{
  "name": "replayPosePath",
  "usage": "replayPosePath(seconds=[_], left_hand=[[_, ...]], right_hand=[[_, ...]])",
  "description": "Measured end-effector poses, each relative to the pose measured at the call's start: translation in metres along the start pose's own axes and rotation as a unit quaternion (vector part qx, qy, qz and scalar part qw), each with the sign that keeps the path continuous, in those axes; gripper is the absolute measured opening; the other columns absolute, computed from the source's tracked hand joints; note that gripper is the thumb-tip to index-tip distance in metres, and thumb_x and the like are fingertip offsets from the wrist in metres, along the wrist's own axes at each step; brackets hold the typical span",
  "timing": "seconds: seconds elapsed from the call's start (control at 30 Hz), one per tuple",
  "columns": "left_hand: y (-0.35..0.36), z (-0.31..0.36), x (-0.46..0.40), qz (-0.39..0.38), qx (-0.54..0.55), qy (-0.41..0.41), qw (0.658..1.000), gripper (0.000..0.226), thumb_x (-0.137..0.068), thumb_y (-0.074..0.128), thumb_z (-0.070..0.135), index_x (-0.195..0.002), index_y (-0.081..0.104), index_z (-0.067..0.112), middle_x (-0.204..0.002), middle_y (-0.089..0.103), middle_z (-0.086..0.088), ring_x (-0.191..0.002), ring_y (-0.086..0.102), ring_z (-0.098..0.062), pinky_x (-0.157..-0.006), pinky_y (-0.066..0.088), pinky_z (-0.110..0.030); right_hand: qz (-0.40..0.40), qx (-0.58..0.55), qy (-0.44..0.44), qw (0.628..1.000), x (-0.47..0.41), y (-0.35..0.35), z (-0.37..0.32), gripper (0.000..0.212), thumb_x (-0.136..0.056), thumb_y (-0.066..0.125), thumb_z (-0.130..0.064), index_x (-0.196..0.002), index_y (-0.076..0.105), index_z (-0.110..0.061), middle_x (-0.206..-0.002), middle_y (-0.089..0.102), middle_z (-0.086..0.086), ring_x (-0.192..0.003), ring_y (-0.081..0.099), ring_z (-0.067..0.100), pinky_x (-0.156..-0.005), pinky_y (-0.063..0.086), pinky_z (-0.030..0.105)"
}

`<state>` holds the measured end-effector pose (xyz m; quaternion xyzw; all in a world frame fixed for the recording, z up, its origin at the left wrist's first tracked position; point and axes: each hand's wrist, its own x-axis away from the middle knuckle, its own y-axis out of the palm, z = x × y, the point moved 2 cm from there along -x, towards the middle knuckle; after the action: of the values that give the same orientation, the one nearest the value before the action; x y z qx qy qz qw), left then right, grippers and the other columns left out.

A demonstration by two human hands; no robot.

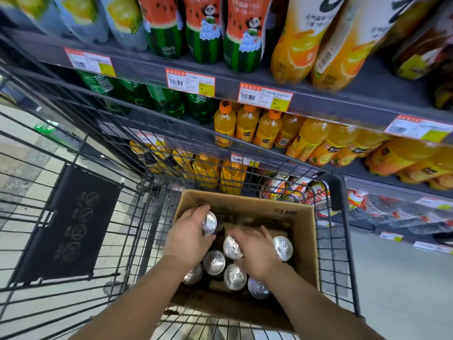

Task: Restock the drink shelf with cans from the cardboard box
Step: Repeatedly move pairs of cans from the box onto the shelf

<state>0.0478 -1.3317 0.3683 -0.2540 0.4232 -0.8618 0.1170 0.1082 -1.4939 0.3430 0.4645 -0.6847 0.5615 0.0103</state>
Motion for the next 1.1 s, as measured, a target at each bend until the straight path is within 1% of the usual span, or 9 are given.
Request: replayPosePath(seconds=[0.17, 0.3, 0.43, 0.57, 0.67, 0.77, 0.9, 1.0, 1.1], left_hand=[[-0.038, 0.022, 0.011, -0.014, -0.032, 0.023, 0.999, 0.074, -0.076, 0.076, 0.031, -0.142, 0.041, 0.028, -0.132, 0.053, -0.002, -0.113, 0.056, -0.022, -0.093, 0.046, -0.033], [-0.078, 0.041, 0.022, -0.028, -0.046, 0.062, 0.997, 0.075, -0.074, 0.075, 0.035, -0.14, 0.041, 0.033, -0.128, 0.057, 0.0, -0.113, 0.057, -0.021, -0.094, 0.047, -0.032], [-0.125, 0.072, 0.035, -0.05, -0.038, 0.104, 0.993, 0.093, -0.071, 0.078, 0.036, -0.149, 0.027, 0.03, -0.132, 0.056, -0.002, -0.111, 0.058, -0.021, -0.091, 0.048, -0.031], [-0.163, 0.121, 0.046, -0.063, 0.033, 0.135, 0.988, 0.109, -0.064, 0.085, 0.036, -0.151, 0.02, 0.026, -0.137, 0.054, -0.003, -0.123, 0.053, -0.023, -0.096, 0.046, -0.035], [-0.175, 0.162, 0.051, -0.074, 0.081, 0.16, 0.981, 0.09, -0.062, 0.087, 0.033, -0.139, 0.041, 0.027, -0.128, 0.055, 0.005, -0.119, 0.055, -0.02, -0.097, 0.047, -0.038], [-0.174, 0.212, 0.066, -0.078, 0.114, 0.206, 0.969, 0.057, -0.062, 0.088, 0.023, -0.109, 0.057, 0.029, -0.106, 0.061, 0.009, -0.102, 0.06, -0.015, -0.085, 0.049, -0.03], [-0.154, 0.288, 0.093, -0.087, 0.133, 0.265, 0.951, 0.051, -0.062, 0.088, 0.018, -0.106, 0.063, 0.026, -0.1, 0.065, 0.012, -0.089, 0.061, -0.005, -0.067, 0.042, -0.014], [-0.12, 0.353, 0.117, -0.091, 0.158, 0.294, 0.938, 0.056, -0.06, 0.089, 0.019, -0.11, 0.064, 0.026, -0.11, 0.065, 0.007, -0.101, 0.061, -0.012, -0.079, 0.044, -0.025], [-0.071, 0.424, 0.156, -0.092, 0.187, 0.31, 0.928, 0.065, -0.059, 0.09, 0.022, -0.116, 0.06, 0.029, -0.115, 0.065, 0.004, -0.106, 0.061, -0.014, -0.09, 0.048, -0.032]], right_hand=[[0.064, -0.038, 0.019, 0.997, 0.027, -0.035, -0.021, 0.071, -0.08, 0.074, -0.031, -0.14, 0.038, -0.036, -0.134, 0.057, -0.006, -0.132, 0.045, 0.016, -0.118, 0.013, 0.041], [0.094, -0.077, 0.037, 0.992, 0.059, -0.079, -0.038, 0.074, -0.078, 0.076, -0.035, -0.142, 0.039, -0.032, -0.132, 0.06, 0.0, -0.124, 0.052, 0.024, -0.108, 0.035, 0.037], [0.101, -0.166, 0.054, 0.979, 0.096, -0.127, -0.049, 0.075, -0.077, 0.078, -0.029, -0.143, 0.041, -0.028, -0.138, 0.055, -0.001, -0.123, 0.054, 0.022, -0.1, 0.046, 0.034], [0.113, -0.202, 0.056, 0.971, 0.14, -0.178, -0.048, 0.075, -0.079, 0.079, -0.026, -0.144, 0.04, -0.021, -0.141, 0.051, 0.0, -0.106, 0.055, 0.014, -0.085, 0.042, 0.023], [0.156, -0.206, 0.058, 0.964, 0.175, -0.212, -0.041, 0.071, -0.075, 0.082, -0.025, -0.137, 0.048, -0.019, -0.127, 0.059, -0.003, -0.096, 0.054, 0.008, -0.078, 0.04, 0.018], [0.2, -0.201, 0.066, 0.957, 0.218, -0.24, -0.02, 0.06, -0.074, 0.081, -0.027, -0.127, 0.055, -0.022, -0.108, 0.06, -0.009, -0.088, 0.057, 0.009, -0.07, 0.041, 0.02], [0.277, -0.253, 0.083, 0.923, 0.286, -0.265, 0.028, 0.058, -0.072, 0.082, -0.024, -0.124, 0.057, -0.019, -0.104, 0.058, -0.006, -0.093, 0.058, 0.014, -0.077, 0.047, 0.026], [0.316, -0.306, 0.089, 0.894, 0.345, -0.271, 0.082, 0.053, -0.07, 0.083, -0.023, -0.116, 0.057, -0.02, -0.097, 0.06, -0.003, -0.08, 0.055, 0.013, -0.068, 0.045, 0.028], [0.352, -0.365, 0.108, 0.855, 0.41, -0.268, 0.148, 0.053, -0.07, 0.083, -0.019, -0.116, 0.055, -0.02, -0.085, 0.058, -0.006, -0.061, 0.051, 0.006, -0.054, 0.042, 0.022]])
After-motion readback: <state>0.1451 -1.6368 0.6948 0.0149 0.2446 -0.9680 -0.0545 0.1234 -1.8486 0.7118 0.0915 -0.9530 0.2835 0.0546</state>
